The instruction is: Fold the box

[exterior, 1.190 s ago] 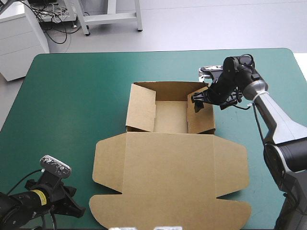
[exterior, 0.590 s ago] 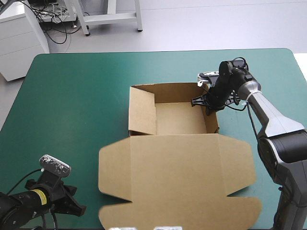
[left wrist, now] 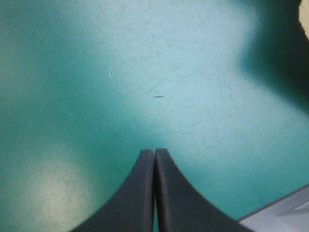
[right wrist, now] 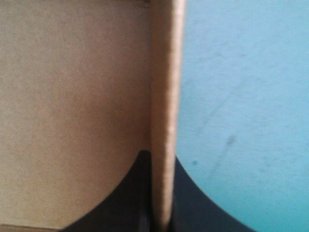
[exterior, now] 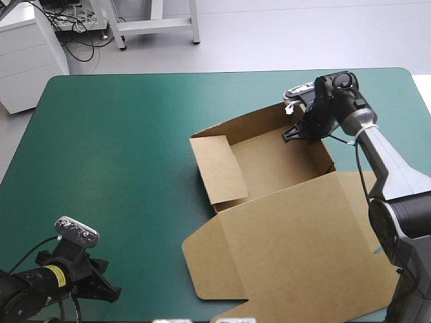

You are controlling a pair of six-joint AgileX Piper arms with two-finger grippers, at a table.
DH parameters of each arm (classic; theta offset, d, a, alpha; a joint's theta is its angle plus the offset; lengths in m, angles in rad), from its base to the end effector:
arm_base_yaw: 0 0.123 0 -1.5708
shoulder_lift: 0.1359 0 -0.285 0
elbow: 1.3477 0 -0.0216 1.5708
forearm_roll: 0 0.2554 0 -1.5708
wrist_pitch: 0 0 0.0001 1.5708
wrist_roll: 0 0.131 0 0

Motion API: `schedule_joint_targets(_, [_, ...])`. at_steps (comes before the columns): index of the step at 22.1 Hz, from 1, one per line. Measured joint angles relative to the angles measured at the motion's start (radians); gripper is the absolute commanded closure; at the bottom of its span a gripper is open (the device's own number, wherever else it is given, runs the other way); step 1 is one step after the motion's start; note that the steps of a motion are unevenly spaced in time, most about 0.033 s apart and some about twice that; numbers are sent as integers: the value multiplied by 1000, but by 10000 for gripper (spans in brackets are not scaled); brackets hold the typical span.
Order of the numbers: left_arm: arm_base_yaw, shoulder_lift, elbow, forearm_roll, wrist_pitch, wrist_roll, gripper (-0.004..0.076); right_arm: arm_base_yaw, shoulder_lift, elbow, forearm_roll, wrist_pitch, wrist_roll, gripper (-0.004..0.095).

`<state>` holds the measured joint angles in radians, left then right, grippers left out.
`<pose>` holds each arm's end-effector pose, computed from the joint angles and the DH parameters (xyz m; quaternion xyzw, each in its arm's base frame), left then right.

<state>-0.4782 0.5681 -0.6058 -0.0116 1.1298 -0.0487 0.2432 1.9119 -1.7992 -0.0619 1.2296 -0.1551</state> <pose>0.0914 -0.0489 0.2501 0.2037 0.9384 -0.0782 0.2681 0.4166 0.0955 0.2669 -0.2008 0.9665 -0.0235 0.1583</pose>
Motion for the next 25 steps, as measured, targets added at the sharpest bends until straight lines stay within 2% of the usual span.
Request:
schedule_joint_targets(6, [0, 0, 0, 0, 4, -1, 756, -138, -31, -89, -78, 1, -6, 931])
schedule_joint_targets(9, [0, 0, 0, 0, 4, -1, 756, -248, -32, -106, -92, -7, -6, 931])
schedule_joint_targets(12, [0, 0, 0, 0, 5, -1, 756, -413, -32, -107, -96, -9, 3, 931])
schedule_joint_targets(16, [0, 0, 0, 0, 5, -1, 756, -540, -32, -107, -99, -40, 17, 931])
schedule_joint_targets(23, [0, 0, 0, -13, 5, -1, 756, -612, -3, -107, -62, -64, 12, 928])
schedule_joint_targets(25, [0, 0, 0, -17, 5, -1, 756, -614, 7, -107, -67, -75, 27, 860])
